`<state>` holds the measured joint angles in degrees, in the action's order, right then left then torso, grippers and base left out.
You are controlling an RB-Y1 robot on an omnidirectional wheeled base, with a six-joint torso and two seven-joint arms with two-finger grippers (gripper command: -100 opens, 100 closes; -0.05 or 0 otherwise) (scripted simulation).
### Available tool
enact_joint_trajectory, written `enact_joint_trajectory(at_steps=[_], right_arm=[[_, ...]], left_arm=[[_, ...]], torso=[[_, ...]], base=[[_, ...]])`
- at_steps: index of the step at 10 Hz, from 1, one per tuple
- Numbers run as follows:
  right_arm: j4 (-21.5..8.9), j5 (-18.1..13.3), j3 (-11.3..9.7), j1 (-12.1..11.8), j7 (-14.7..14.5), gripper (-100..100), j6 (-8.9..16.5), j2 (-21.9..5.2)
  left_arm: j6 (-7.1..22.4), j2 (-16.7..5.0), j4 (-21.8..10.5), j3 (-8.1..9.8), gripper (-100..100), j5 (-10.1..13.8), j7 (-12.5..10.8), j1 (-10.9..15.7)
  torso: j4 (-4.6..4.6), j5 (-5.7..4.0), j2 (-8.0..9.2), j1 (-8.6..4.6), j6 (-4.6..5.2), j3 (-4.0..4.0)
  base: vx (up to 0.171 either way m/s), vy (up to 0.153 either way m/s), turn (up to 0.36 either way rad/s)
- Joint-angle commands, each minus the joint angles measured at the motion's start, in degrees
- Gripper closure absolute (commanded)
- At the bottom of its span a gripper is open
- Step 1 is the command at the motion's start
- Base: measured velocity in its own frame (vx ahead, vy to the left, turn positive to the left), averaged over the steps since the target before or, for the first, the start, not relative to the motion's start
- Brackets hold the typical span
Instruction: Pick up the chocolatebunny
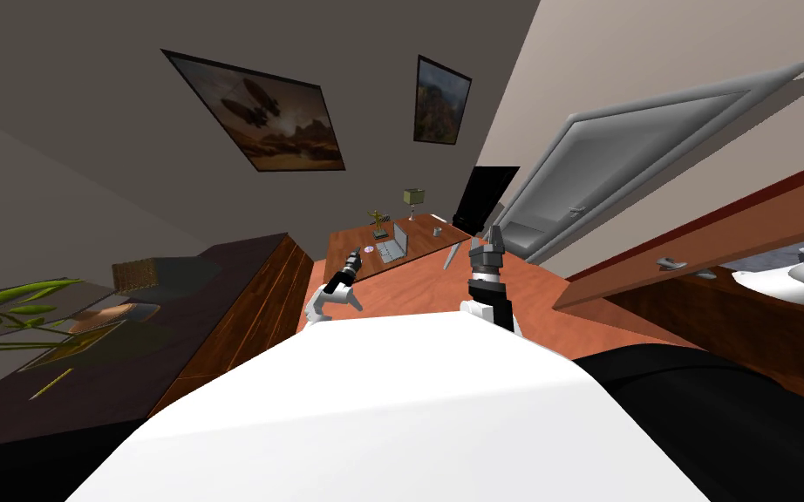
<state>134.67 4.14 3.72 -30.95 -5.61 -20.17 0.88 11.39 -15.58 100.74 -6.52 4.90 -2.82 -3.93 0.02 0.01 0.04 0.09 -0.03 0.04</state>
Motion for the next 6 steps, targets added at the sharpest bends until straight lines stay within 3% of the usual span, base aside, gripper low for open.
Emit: enact_joint_trajectory(at_steps=[1,2,3,6], right_arm=[[0.0,0.0,0.0,0.0,0.0,0,0.0,0.0],[0.0,0.0,0.0,0.0,0.0,0,0.0,0.0],[0.0,0.0,0.0,0.0,0.0,0,0.0,0.0],[0.0,0.0,0.0,0.0,0.0,0,0.0,0.0]], left_arm=[[2.0,-0.1,-2.8,-0.15,-100,0.1,0.5,1.6],[2.0,-0.1,-2.8,-0.15,-100,0.1,0.5,1.6],[4.6,-0.8,-5.0,-0.55,-100,0.5,1.5,3.2],[7.2,-1.6,-8.8,-0.94,-100,0.9,2.5,4.8]], torso=[[0.0,0.0,0.0,0.0,0.0,0.0],[-0.01,0.0,-0.01,0.0,-0.02,-0.01],[-0.01,0.0,-0.03,0.0,-0.03,-0.02],[-0.01,0.01,-0.07,0.03,0.0,-0.04]], base=[[-0.009,0.003,-0.072],[0.0,0.0,0.0],[-0.003,0.003,-0.112],[0.002,0.009,-0.085]])
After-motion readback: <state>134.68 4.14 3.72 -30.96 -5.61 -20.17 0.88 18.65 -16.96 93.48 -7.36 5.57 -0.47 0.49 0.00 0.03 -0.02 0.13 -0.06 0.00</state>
